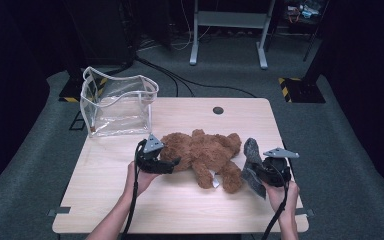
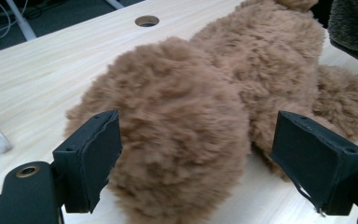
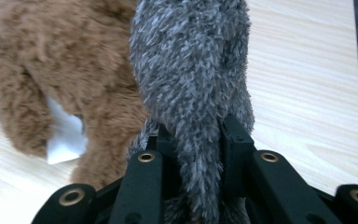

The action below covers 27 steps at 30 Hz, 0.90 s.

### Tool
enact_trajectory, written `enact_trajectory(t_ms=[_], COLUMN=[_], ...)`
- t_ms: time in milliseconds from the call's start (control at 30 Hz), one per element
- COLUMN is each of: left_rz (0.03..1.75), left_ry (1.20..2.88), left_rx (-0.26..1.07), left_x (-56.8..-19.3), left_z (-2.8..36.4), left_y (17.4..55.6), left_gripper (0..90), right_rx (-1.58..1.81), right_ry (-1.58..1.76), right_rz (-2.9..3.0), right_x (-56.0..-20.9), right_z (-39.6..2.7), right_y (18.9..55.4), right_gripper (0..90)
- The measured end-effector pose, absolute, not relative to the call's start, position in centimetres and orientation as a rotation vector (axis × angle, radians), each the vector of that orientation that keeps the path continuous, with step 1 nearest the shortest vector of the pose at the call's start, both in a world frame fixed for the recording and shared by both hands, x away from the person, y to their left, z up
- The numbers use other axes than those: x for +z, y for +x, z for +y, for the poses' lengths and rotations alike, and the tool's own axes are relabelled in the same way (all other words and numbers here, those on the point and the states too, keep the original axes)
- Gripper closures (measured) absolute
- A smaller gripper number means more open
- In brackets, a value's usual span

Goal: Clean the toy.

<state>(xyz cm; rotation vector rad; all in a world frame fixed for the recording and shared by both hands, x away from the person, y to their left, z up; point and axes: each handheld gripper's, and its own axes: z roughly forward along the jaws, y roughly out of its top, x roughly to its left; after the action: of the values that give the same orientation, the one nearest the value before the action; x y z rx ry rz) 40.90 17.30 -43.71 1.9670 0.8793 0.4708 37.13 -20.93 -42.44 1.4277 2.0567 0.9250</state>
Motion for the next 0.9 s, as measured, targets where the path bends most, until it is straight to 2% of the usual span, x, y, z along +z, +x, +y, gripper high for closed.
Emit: enact_trajectory(t_ms=[467,900], left_rz=[0.89,0.958], left_ry=[1.989,2.053], left_rx=[0.469,0.342], left_x=[-45.4,-49.7], left_z=[12.9,8.8], left_y=[36.5,37.2], left_gripper=[16.8,16.9], right_rx=[0.906,0.875], right_ry=[1.506,1.533], right_rz=[2.021,2.015], right_x=[-43.1,-43.4], right_z=[-23.0,-23.6], right_y=[37.4,37.7], right_gripper=[73.2,73.2])
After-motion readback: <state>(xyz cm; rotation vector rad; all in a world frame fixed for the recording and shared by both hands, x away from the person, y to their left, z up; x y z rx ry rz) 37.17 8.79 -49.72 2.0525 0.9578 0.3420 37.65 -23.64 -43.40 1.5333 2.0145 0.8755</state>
